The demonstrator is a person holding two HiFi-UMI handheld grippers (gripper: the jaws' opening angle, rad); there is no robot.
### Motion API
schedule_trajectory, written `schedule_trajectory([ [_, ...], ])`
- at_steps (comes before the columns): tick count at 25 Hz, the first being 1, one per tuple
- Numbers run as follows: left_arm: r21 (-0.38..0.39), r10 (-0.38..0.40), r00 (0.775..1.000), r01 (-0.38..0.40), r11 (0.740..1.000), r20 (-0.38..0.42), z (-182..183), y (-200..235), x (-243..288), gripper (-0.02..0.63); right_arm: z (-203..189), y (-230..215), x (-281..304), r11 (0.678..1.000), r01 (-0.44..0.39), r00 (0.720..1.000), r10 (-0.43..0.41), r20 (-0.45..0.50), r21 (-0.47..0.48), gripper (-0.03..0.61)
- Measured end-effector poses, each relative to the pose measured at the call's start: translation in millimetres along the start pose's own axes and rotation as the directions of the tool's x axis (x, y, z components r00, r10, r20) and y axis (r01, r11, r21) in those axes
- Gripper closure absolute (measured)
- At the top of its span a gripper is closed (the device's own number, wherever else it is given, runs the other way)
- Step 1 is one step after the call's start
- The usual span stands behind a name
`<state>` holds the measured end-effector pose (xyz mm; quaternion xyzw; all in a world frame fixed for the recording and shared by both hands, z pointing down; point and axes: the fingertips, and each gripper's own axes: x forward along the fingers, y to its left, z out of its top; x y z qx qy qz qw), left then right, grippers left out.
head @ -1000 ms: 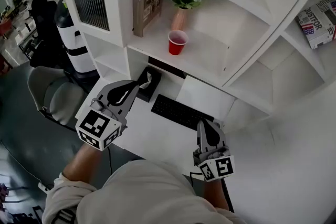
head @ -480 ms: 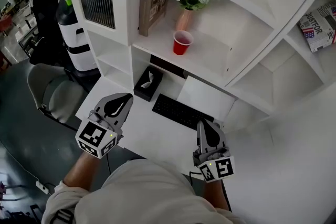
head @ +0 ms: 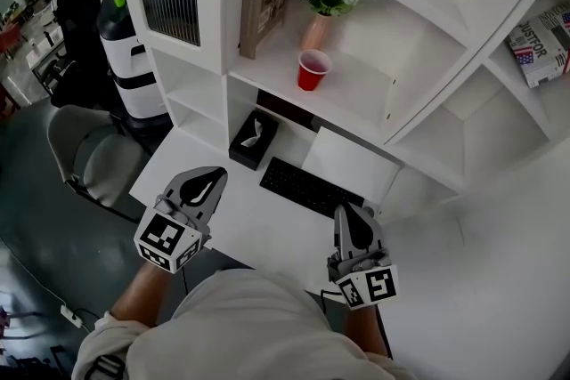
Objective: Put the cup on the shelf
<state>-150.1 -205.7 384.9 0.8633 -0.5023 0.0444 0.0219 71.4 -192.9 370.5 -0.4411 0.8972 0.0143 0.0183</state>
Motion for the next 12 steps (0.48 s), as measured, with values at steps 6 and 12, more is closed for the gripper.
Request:
schedule_trajectory([
  [6,0.002,0.006,1.000,-0.006,1.000,-0.011,-4.9,0.2,-2.9,0.606,-0.6,2.6,-0.8,1.000,-0.004,1.000,0.004,-0.004,-0.001,0.575],
  [12,0.003,0.009,1.000,-0.009,1.000,-0.010,-6.8,-0.3,-4.7,0.606,-1.6,3.8,-0.6,1.000,-0.008,1.000,0.008,-0.002,-0.002,0.575],
])
